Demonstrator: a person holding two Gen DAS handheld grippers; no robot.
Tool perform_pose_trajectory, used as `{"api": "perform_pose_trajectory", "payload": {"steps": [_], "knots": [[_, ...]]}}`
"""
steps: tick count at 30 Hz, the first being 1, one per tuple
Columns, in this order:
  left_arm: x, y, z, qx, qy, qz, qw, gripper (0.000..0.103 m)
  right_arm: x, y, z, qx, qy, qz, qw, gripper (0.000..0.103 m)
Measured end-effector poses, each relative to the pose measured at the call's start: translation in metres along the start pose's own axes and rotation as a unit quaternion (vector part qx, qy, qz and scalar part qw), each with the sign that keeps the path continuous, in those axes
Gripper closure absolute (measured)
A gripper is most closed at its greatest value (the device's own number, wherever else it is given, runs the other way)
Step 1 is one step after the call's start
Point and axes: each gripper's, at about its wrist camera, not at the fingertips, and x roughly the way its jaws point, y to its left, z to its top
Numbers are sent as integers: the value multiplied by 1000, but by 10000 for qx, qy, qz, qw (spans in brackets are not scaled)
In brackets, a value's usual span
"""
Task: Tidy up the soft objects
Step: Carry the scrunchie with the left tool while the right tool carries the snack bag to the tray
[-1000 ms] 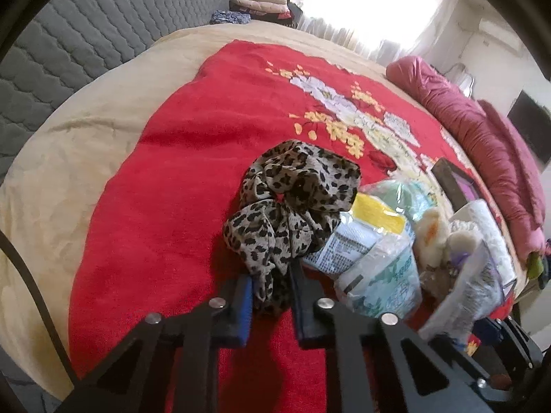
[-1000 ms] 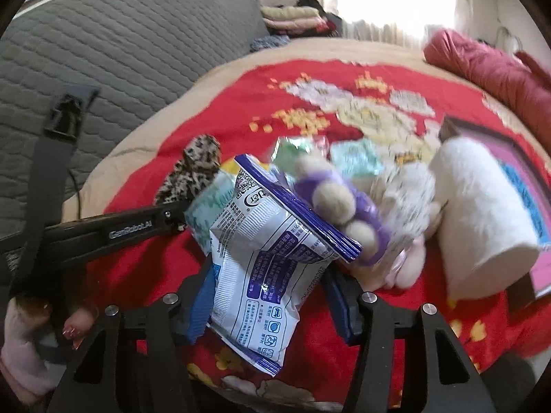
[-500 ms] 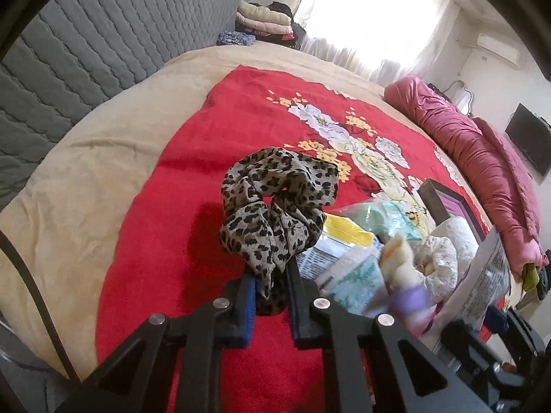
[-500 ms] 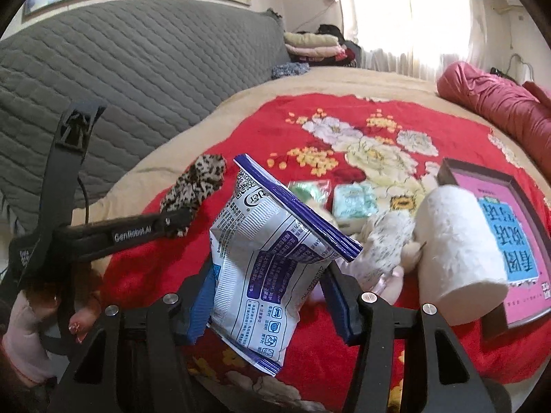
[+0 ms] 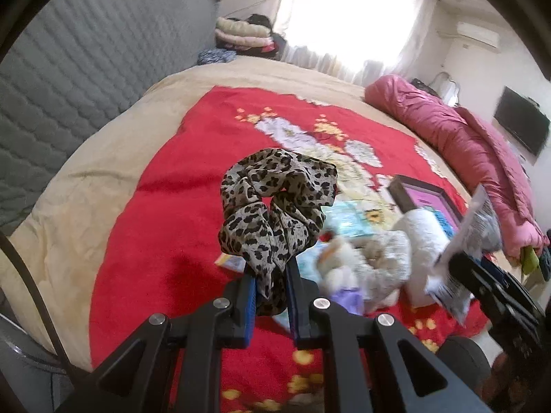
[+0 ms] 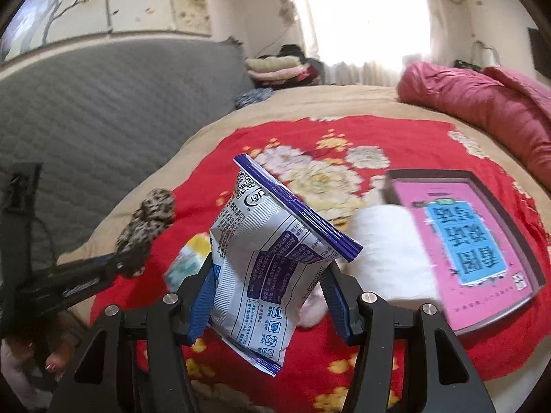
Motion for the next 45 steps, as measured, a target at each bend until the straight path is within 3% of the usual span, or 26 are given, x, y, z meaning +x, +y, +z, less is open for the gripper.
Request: {"api": "perform_pose_trajectory", "payload": {"steps": [11,18,26,32,39,45], "knots": [[-17,-82,5,595,-119,-278,9978,88,-29,-59,8,422,-494,-640,9958,45],[-12,-145,7,960,-37,-669,9931,88,-39,-100,14,797,-748,-1122,9877,45],[7,-233,1,1673,134,-981,9809,88,-48,-179,9,1285,-765,-2142,9653,45],[35,-292,-5,2101,390,-1186,9697,88,-45,-242,-4,1520,-481,-2749,9482,45],[80,-346,-16,2310,875,-1263,9607,88,-15,-272,-20,1560,218,-2733,9489,45],[108,-362,-26,2464,1179,-1150,9551,88,2,-280,-27,1396,375,-2816,9486,45]]}}
